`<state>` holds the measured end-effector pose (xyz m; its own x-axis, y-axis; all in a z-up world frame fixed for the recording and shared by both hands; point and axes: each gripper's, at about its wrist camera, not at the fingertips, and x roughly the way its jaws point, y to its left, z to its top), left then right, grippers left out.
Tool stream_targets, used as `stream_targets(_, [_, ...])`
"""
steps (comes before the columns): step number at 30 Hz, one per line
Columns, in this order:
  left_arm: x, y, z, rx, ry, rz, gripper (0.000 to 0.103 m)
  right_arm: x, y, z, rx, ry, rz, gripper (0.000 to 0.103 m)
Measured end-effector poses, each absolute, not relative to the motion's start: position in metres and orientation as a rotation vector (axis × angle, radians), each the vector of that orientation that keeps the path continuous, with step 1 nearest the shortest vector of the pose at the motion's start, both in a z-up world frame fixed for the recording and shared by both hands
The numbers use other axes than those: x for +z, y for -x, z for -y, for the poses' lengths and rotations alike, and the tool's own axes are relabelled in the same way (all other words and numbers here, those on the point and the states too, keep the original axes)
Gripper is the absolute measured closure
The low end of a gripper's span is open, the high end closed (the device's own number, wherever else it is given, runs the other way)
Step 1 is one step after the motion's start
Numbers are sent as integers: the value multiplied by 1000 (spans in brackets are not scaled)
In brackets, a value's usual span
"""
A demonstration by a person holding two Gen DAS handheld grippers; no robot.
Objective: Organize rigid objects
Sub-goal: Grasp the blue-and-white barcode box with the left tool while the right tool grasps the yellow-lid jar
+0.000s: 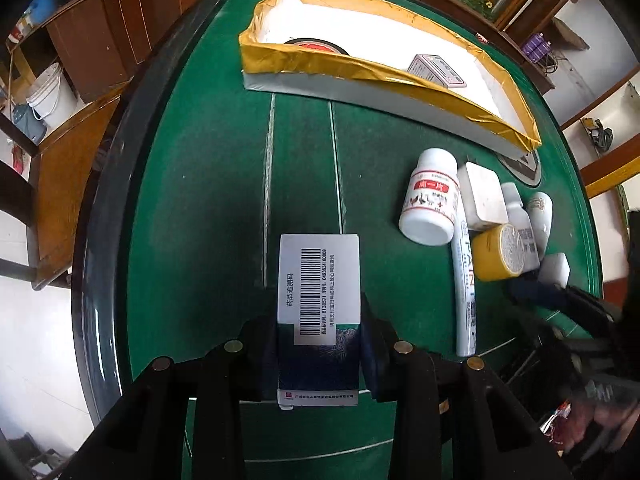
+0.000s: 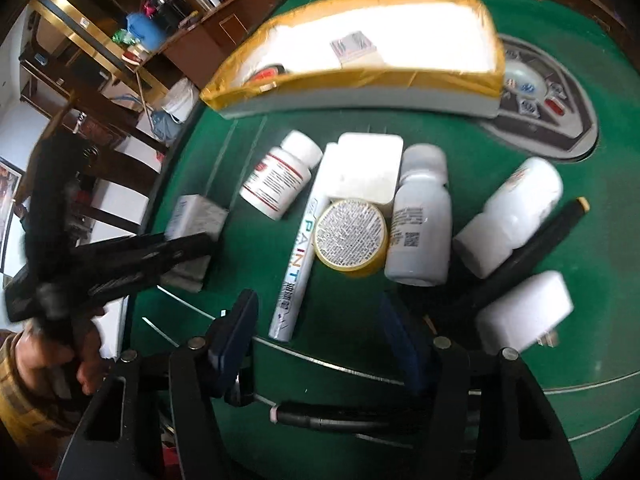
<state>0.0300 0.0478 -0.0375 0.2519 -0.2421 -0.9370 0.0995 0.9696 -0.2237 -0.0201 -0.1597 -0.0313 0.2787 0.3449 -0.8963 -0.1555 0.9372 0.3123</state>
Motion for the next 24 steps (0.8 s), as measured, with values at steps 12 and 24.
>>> stream_targets(12, [-36, -27, -49, -196, 101, -1282, 57, -39, -12, 158, 266, -96, -1214, 58])
stream_targets(24, [-38, -27, -45, -199, 103, -1277, 64, -37, -13, 144, 274, 32, -1195, 64])
